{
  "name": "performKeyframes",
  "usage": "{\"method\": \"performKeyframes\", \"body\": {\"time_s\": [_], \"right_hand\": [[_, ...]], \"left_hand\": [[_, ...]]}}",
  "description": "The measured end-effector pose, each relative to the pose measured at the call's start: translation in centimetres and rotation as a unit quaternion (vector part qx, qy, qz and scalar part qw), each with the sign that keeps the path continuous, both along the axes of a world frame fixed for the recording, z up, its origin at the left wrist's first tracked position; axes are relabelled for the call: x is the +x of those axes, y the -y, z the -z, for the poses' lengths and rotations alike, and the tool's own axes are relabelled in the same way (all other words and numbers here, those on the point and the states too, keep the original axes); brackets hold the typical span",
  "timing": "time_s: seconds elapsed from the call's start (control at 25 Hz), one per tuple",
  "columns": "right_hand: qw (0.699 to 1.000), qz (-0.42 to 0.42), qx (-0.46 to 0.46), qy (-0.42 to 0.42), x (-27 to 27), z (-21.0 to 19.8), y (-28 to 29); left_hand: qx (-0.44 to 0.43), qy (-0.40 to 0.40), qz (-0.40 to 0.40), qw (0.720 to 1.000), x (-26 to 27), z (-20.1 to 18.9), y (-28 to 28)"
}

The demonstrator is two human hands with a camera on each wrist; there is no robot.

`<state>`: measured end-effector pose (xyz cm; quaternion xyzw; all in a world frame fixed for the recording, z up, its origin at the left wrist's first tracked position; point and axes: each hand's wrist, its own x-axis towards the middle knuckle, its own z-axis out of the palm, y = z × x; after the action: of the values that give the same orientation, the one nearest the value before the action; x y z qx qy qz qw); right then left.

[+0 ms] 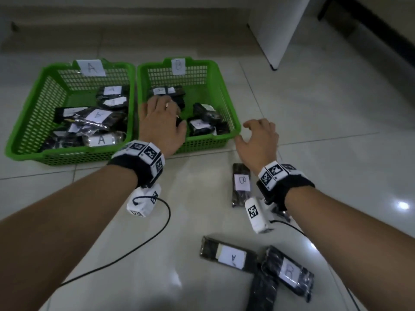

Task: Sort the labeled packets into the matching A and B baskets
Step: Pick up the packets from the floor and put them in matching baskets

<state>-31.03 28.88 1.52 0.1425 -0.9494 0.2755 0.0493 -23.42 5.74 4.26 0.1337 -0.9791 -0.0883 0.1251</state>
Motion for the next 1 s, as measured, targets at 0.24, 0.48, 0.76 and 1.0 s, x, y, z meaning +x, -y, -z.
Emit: {"method": "performKeyframes", "body": {"time_s": [0.24,0.48,0.76,1.0], "right_hand": [[0.987,0.104,0.003,0.125,3.9,1.7,-11.6],[0.982,0.035,0.053,0.177,8.2,4.1,-16.5],[0.967,0.157,0.027,0.199,8.0,4.6,-15.6],[0.979,0.109,-0.056,0.162,7.9,3.0,-11.1]], "left_hand": [[0.130,0.100,0.161,0.973,2.6,2.1,-12.5],[0.168,0.247,0.059,0.952,3.3,6.2,-18.7],[0.242,0.187,0.046,0.951,4.6,7.2,-17.1],[0.277,-0.027,0.058,0.959,6.3,4.2,-12.5]]}}
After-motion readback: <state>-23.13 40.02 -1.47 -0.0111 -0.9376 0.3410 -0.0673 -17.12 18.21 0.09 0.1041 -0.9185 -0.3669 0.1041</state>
